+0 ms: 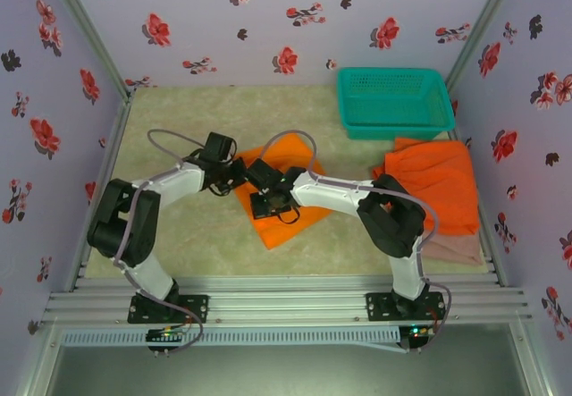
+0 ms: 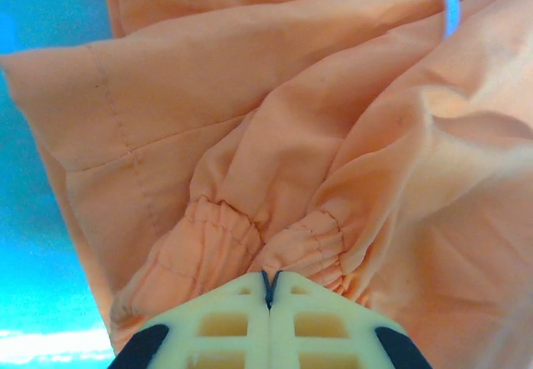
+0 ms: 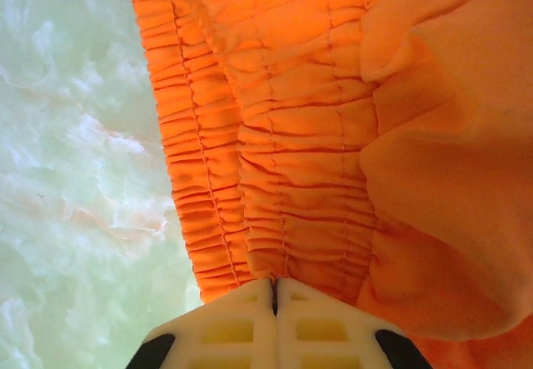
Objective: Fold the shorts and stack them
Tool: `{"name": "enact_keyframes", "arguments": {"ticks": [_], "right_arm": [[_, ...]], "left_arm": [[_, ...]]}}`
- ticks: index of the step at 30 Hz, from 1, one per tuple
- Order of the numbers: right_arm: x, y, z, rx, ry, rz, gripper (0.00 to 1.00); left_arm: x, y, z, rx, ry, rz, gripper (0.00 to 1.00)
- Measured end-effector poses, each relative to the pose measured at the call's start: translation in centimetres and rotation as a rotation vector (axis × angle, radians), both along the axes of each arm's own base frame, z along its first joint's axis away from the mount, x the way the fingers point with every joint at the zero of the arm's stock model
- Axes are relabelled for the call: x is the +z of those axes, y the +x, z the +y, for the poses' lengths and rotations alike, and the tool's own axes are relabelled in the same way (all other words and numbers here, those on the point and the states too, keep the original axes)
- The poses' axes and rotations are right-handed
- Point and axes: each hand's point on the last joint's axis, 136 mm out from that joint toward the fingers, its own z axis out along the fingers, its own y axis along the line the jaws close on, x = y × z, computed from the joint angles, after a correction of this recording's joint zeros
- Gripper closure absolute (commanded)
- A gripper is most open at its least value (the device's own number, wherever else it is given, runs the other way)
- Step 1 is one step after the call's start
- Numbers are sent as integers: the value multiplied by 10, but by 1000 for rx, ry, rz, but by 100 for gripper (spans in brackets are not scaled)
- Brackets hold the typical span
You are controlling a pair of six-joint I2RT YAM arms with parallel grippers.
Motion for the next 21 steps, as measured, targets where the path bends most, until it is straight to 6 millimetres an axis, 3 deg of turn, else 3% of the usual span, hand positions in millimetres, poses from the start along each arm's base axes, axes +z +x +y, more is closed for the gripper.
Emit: {"name": "enact_keyframes", "arguments": {"ticks": [3, 8, 12, 15, 21], "right_arm": [[18, 2, -1, -3, 24, -26, 100], [67, 2, 0, 2, 112, -89, 100], [86, -2, 1, 12, 154, -103, 100], [86, -10, 5, 33, 163, -88, 100], [63, -30, 20, 78, 167, -13, 100]], "left_arm": [[27, 2, -1, -4, -17, -44, 100], [73, 4, 2, -7, -45, -135, 100], [89, -2, 15, 15, -54, -165, 100], [78, -13, 28, 36, -46, -150, 100], [4, -43, 63, 97, 14, -7, 100]]}}
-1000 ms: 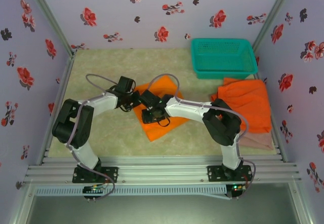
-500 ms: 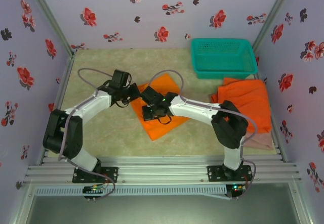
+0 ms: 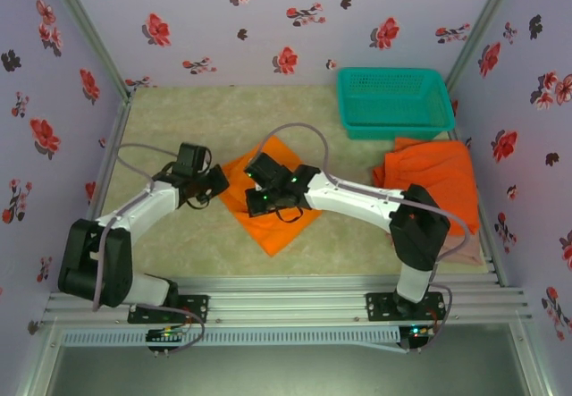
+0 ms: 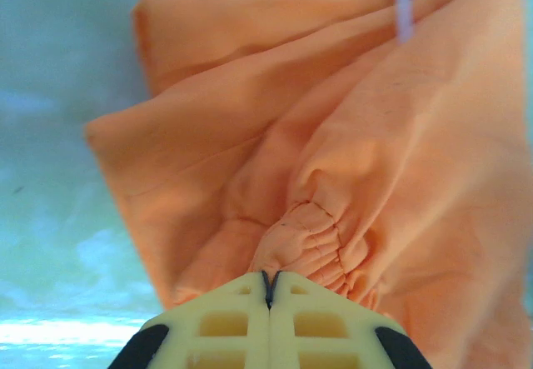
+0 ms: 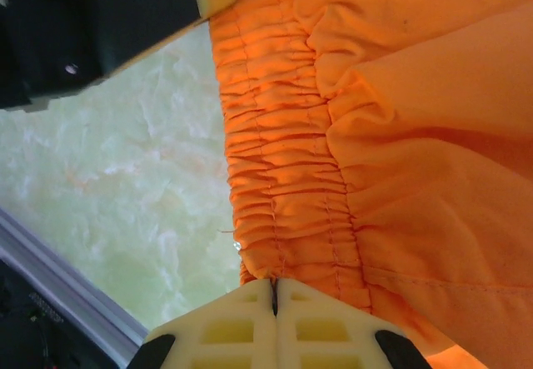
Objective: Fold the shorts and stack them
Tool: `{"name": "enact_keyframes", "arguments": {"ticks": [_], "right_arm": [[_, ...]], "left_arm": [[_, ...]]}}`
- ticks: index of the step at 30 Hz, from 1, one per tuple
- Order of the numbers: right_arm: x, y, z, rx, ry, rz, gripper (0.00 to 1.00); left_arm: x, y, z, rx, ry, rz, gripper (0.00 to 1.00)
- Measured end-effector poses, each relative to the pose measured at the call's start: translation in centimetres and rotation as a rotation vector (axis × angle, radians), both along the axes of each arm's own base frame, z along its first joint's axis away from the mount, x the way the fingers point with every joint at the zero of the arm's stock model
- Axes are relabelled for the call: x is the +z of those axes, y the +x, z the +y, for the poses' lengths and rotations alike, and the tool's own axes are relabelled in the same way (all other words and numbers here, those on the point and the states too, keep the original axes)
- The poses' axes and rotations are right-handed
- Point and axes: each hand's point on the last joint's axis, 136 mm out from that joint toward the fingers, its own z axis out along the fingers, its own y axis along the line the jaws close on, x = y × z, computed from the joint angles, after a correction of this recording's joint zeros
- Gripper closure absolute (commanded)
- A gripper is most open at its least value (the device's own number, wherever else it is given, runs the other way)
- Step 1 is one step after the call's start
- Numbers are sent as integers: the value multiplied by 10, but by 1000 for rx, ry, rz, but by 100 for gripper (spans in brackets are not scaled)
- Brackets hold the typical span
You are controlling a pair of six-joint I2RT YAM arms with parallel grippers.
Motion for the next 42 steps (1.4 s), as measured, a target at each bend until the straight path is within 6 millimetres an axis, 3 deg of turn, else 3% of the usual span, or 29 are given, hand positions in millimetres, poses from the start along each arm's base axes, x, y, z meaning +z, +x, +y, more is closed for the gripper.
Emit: {"name": "enact_keyframes", "arguments": {"ticks": [4, 8, 15, 19, 21, 22, 24, 25, 27, 31, 34, 37, 42], "right_arm": [[-44, -16, 5, 17, -29, 101, 100], [-79, -29, 4, 29, -59, 181, 97], [-86, -36, 11, 43, -16, 224, 84], [-84, -44, 13, 80, 6, 257, 71], [-79, -50, 11, 108, 14, 263, 60], [-74, -53, 9, 125, 18, 264, 53], [-60, -59, 2, 159, 29, 252, 43], [-49, -62, -1, 176, 41, 235, 38], [-25, -63, -7, 202, 76, 191, 27], [29, -50, -19, 225, 171, 76, 11], [44, -19, -35, 174, 194, 23, 6], [34, 14, -51, 102, 177, 26, 6], [-8, 47, -70, 12, 118, 104, 7]], "left_arm": [[-37, -14, 16, 39, 16, 65, 100], [-48, -15, 18, 50, 8, 60, 100], [-52, -11, 19, 66, -8, 44, 98], [-47, -11, 19, 66, -10, 34, 80], [-40, -12, 21, 72, -11, 25, 70], [-34, -11, 23, 80, -10, 9, 66], [-18, -8, 27, 97, -12, -32, 47], [-5, -5, 29, 102, -18, -63, 37], [20, 0, 29, 109, -37, -128, 26], [66, 5, 23, 108, -100, -242, 11], [83, 4, 12, 94, -147, -272, 2], [86, -2, -9, 60, -197, -262, 1], [73, -5, -38, 20, -261, -228, 1]]}}
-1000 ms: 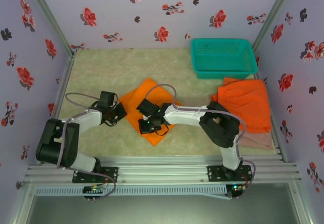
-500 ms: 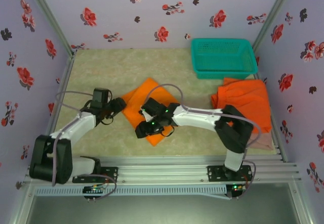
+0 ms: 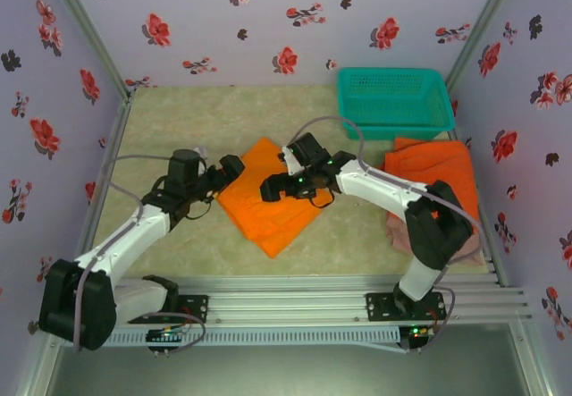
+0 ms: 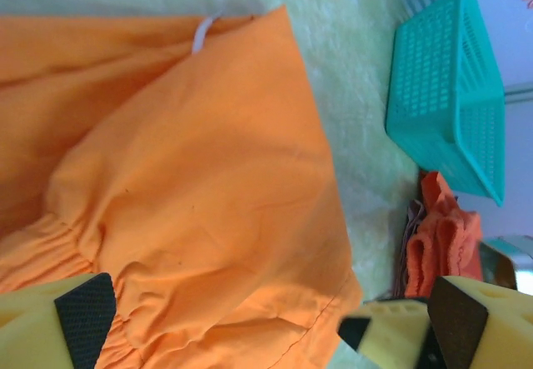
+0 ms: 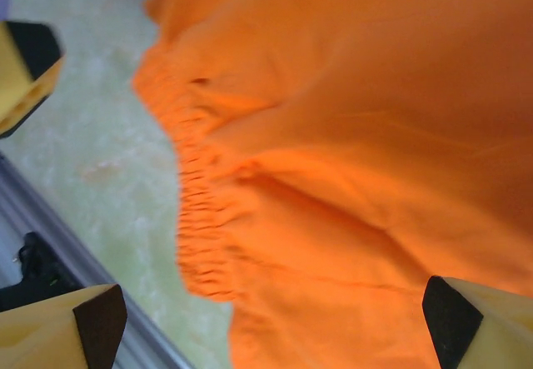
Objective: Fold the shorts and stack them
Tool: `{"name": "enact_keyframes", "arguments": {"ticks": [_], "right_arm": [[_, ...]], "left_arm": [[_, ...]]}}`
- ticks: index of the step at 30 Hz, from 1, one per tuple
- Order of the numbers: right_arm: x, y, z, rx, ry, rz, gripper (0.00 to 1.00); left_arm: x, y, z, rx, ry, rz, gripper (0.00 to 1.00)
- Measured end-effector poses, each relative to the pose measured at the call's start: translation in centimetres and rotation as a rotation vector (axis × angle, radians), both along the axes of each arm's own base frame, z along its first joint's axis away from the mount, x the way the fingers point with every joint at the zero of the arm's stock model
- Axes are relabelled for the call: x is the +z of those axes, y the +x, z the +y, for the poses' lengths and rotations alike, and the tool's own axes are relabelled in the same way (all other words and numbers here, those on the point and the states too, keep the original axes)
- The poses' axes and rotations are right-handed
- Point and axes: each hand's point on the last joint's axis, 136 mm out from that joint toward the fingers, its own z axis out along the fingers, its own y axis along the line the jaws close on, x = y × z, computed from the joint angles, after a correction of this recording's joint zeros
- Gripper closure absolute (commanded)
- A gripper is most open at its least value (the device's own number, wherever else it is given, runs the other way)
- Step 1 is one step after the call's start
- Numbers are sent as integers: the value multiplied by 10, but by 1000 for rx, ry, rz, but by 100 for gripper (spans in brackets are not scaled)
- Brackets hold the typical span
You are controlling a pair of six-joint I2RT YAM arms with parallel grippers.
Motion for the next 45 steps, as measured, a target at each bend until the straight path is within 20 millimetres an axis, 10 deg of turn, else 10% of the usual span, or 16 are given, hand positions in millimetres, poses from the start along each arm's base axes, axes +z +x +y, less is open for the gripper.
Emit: {"name": "enact_keyframes", "arguments": {"ticks": [9, 20, 26, 31, 35, 45], "right_arm": [[-62, -15, -11, -63, -17, 151, 8], [-45, -74, 45, -103, 169, 186, 4], [16, -64, 38, -153, 233, 23, 1], [81, -34, -3, -199, 223, -210, 1], [74, 3, -49, -296, 156, -240, 1], [-9, 18, -86, -328, 35, -16, 1]], "left_arm": [[-81, 2, -3, 14, 35, 154, 1], [-78, 84, -16, -25, -5, 74, 1], [-49, 96, -13, -55, -13, 20, 1], [31, 74, -7, -76, -29, -117, 1], [67, 52, -13, -100, -72, -194, 1], [-66, 2, -34, -140, -49, 132, 1]]}}
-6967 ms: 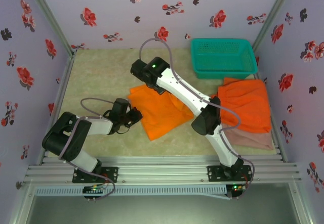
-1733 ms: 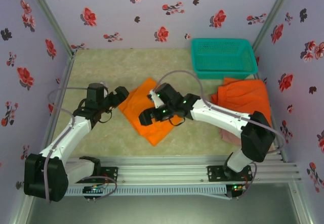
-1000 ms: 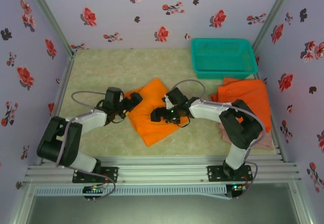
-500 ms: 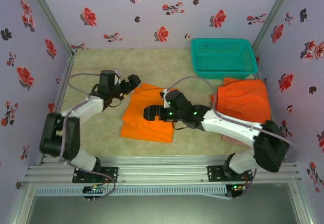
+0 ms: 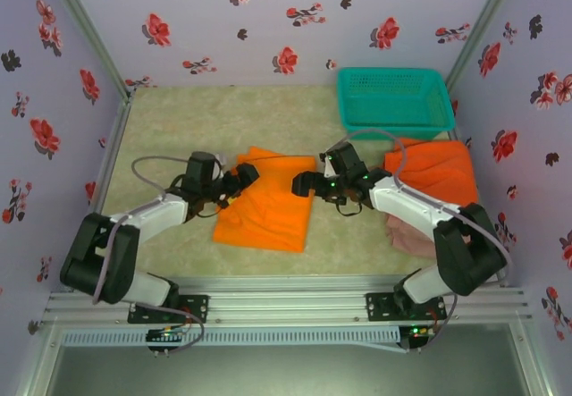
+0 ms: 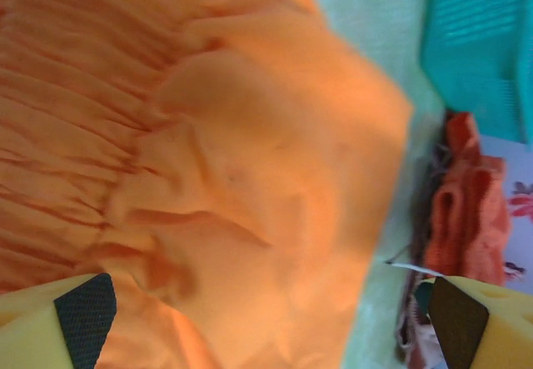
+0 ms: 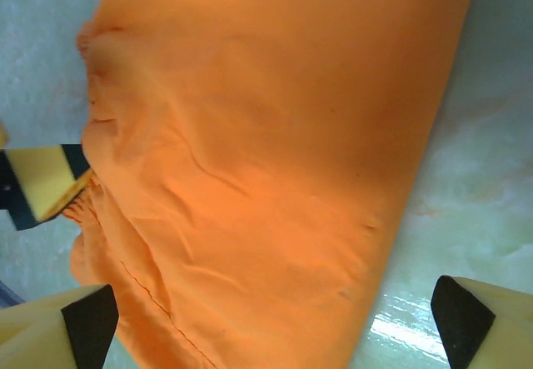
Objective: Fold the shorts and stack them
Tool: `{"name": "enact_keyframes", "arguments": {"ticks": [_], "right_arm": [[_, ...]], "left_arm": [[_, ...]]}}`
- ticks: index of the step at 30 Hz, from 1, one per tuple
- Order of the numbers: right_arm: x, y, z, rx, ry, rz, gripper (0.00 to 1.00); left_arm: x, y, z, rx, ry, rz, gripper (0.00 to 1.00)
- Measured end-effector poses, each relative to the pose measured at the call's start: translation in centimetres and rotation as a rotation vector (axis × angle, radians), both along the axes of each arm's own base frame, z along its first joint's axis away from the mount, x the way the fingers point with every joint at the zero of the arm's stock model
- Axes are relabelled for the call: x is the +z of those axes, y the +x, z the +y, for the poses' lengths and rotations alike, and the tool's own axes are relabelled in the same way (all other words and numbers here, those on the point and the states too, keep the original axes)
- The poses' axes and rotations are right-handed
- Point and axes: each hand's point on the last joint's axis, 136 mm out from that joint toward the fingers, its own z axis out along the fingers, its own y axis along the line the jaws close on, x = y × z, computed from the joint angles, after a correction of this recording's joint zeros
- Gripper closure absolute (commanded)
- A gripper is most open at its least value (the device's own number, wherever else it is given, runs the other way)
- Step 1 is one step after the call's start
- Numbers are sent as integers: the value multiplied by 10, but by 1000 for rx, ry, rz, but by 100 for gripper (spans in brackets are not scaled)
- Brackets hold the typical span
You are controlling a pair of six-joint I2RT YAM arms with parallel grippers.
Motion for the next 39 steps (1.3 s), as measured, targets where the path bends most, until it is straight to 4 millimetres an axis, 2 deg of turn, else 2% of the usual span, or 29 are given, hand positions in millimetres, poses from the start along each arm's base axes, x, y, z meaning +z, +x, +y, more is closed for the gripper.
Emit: {"name": "enact_keyframes", "arguments": {"ticks": [3, 20, 39], "right_arm": [[-11, 1, -1, 6, 23, 46, 3], [-47, 12, 11, 34, 133, 154, 9], [-50, 21, 25, -21, 274, 216, 12]], "left_arm": [[-15, 0, 1, 4, 8, 9, 1], [-13, 2, 2, 8, -25, -68, 1], [-13, 3, 2, 9, -26, -72, 1]]}}
